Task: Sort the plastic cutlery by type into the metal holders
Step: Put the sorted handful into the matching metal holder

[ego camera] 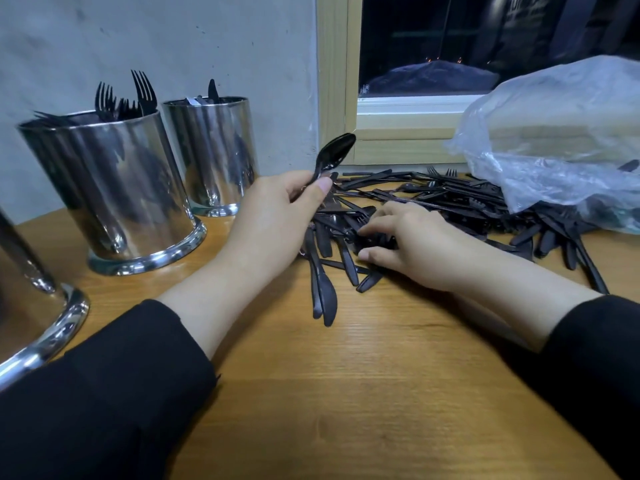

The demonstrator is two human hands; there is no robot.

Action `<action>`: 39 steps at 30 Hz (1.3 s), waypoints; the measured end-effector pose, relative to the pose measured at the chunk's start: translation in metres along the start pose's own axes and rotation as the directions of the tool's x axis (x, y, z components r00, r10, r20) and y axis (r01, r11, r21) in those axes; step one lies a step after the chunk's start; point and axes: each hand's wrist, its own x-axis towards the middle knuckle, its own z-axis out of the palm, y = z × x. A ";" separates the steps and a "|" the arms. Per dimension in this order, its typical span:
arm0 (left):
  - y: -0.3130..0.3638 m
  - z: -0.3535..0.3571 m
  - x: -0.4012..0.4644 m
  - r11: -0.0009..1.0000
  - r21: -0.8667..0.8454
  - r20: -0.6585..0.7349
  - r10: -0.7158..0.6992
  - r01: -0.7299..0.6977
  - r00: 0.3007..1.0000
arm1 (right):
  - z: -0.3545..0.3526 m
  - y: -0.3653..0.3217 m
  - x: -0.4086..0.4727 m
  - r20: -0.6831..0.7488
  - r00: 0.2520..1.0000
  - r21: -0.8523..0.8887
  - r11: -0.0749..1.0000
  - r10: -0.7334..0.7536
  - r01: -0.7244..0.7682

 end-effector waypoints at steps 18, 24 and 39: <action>-0.005 -0.013 0.008 0.990 0.119 -0.091 0.084 -0.073 0.992 | -0.012 -0.002 -0.011 -0.214 0.976 0.296 0.950 -0.035 0.099; -0.004 -0.014 0.004 0.946 0.227 0.036 0.230 -0.232 0.972 | -0.016 -0.015 -0.012 -0.165 0.986 0.837 0.533 0.035 0.121; -0.006 -0.011 0.002 0.974 0.149 0.303 0.120 -0.171 0.945 | -0.009 -0.046 -0.006 -0.100 0.947 0.995 0.026 0.306 0.097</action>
